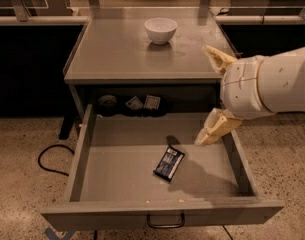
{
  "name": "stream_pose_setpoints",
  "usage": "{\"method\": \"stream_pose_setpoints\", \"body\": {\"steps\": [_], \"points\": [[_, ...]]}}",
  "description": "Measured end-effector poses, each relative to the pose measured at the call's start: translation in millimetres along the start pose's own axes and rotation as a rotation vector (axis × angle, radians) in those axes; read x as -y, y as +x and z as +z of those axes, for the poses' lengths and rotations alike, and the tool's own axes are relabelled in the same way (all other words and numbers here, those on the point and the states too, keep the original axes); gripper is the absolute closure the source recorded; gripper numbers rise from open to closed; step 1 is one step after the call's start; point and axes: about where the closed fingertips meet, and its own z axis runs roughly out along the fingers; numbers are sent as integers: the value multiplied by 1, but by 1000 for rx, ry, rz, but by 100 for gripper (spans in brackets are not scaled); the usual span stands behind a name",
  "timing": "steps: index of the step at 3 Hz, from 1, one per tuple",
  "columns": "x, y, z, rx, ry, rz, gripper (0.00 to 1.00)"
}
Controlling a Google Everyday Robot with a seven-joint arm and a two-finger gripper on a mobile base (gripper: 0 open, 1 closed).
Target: Pick rxbar blueberry from top drawer and place on counter
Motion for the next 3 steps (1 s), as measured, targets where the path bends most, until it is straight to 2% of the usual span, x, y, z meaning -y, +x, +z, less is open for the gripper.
{"method": "stream_pose_setpoints", "body": {"steps": [1, 2, 3], "points": [[-4, 21, 7, -137, -107, -2, 0], [-4, 21, 20, -185, -143, -12, 0], [-4, 21, 20, -185, -141, -13, 0]]}}
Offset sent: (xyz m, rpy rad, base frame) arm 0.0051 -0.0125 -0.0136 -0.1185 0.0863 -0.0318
